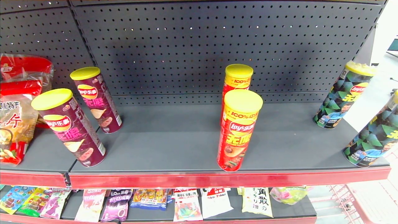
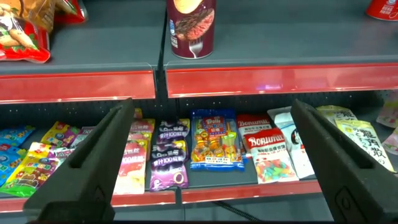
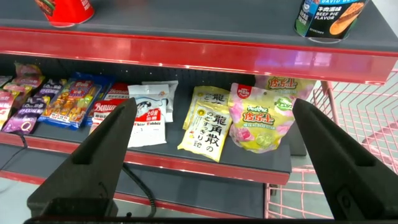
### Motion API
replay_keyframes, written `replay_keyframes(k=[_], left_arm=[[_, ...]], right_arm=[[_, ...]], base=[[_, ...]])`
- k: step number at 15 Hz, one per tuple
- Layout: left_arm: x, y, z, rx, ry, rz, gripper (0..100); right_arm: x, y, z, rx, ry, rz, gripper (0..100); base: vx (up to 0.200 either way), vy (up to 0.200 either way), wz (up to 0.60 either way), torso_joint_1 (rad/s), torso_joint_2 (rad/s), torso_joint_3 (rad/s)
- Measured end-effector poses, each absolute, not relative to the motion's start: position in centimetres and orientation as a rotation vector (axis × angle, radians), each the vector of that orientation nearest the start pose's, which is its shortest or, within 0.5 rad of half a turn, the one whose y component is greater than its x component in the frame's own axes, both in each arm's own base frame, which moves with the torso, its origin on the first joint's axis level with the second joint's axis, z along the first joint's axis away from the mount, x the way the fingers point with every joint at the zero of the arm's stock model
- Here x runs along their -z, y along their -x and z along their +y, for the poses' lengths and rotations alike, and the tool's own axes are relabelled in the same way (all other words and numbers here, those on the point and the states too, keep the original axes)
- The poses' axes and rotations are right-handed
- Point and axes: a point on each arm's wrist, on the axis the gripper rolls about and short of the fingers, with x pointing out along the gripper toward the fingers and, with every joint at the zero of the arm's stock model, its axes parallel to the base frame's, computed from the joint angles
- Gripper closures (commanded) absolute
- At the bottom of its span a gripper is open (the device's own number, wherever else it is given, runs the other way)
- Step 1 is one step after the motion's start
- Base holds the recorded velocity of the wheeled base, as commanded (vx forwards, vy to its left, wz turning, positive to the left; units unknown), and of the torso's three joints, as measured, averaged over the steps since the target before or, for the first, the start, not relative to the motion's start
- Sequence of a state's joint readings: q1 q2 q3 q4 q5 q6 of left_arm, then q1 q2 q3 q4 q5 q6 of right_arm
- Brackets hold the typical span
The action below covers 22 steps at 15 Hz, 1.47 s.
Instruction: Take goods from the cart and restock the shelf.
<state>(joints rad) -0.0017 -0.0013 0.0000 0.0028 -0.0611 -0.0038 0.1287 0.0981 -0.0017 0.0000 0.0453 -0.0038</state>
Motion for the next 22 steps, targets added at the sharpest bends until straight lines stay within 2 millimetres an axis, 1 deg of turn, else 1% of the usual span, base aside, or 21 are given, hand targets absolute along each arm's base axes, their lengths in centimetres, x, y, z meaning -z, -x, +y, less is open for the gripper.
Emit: replay_keyframes(k=[1, 7, 20, 21, 22], left_arm=[[-7.5, 2.3, -0.1, 0.063, 0.004, 0.001, 0], [-7.5, 2.3, -0.1, 0.061, 0.002, 0.0, 0], [-7.6, 2.3, -0.2, 0.074, -0.002, 0.0, 0], [-8.1, 2.4, -0.2, 0.085, 0.0, -0.021, 0], [-9.1, 2.6, -0.2, 0.094, 0.013, -0.048, 0]], right_arm=[[-7.8, 1.5, -0.1, -0.174, 0.008, 0.096, 0], [-7.7, 1.5, -0.1, -0.177, 0.007, 0.098, 0], [-7.8, 1.5, -0.1, -0.174, 0.009, 0.097, 0], [-7.8, 1.5, -0.1, -0.174, 0.007, 0.097, 0], [-7.8, 1.5, -0.1, -0.174, 0.007, 0.097, 0]], base=[[0.0, 0.0, 0.0, 0.0, 0.0, 0.0], [0.0, -0.2, 0.0, 0.004, 0.0, 0.002], [0.0, 0.0, 0.0, 0.0, 0.0, 0.0], [0.0, 0.0, 0.0, 0.0, 0.0, 0.0], [0.0, 0.0, 0.0, 0.0, 0.0, 0.0]])
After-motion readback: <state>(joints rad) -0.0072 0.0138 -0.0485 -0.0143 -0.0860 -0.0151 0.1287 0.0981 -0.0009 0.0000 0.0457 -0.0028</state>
